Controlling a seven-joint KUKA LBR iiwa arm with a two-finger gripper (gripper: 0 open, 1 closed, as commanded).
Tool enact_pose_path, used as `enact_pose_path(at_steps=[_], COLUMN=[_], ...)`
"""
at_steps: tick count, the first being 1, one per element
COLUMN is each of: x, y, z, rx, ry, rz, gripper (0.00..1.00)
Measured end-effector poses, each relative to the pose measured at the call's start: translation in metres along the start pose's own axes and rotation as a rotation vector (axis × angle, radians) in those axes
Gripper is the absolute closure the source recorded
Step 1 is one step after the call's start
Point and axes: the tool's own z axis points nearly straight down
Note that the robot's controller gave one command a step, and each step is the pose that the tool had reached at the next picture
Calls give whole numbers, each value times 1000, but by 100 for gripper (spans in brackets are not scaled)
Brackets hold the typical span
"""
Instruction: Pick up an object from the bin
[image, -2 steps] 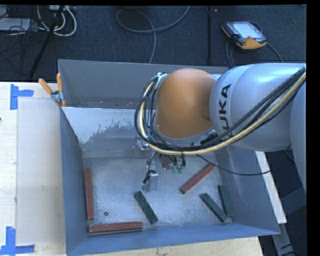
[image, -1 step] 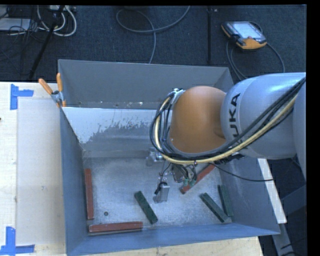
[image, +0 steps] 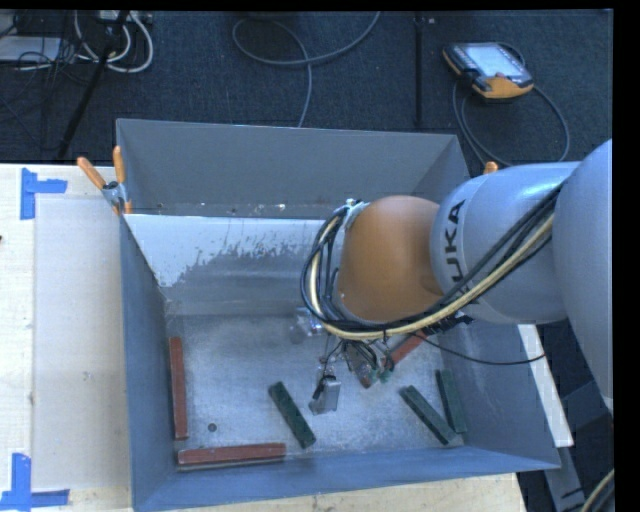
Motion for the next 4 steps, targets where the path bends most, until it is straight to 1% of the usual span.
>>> enact_pose_path(at_steps=[1,2,3,4], x=[7,21,20,20], y=[-1,5,36,35], z=[37,42,45,45], rx=[-1,-1,-2,-1], ry=[11,7,5,5], rz=[-109,-195,-262,-259], gripper=[0,0,100,0])
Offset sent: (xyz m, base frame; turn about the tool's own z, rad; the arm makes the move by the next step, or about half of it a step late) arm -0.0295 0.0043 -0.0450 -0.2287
